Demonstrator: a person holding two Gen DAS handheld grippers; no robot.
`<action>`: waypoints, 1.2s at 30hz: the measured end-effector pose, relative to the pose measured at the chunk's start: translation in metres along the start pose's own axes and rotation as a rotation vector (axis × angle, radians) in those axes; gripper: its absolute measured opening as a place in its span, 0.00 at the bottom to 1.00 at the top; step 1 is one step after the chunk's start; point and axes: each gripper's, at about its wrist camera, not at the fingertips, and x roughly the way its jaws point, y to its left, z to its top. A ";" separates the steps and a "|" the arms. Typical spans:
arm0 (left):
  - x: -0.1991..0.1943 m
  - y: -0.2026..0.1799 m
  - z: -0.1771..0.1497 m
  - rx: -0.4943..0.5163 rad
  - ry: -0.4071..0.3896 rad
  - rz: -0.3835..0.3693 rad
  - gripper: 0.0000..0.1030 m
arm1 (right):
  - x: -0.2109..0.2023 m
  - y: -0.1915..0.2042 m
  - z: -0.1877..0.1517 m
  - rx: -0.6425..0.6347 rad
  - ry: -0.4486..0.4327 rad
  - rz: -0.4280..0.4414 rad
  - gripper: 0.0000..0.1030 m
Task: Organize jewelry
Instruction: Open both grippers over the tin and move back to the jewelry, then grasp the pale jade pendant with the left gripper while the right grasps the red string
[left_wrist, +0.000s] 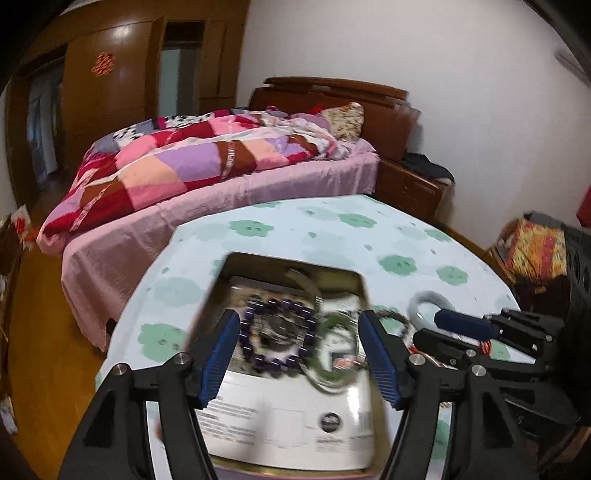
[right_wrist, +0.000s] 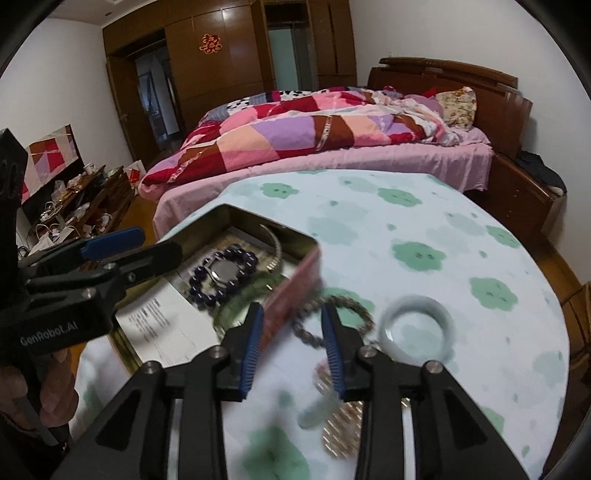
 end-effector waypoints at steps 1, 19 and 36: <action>-0.001 -0.007 -0.002 0.018 0.002 -0.006 0.65 | -0.004 -0.003 -0.004 0.001 -0.003 -0.011 0.36; 0.022 -0.103 -0.030 0.215 0.116 -0.064 0.65 | -0.038 -0.099 -0.069 0.173 0.053 -0.193 0.43; 0.061 -0.115 -0.053 0.216 0.273 -0.093 0.24 | -0.035 -0.107 -0.080 0.193 0.051 -0.188 0.43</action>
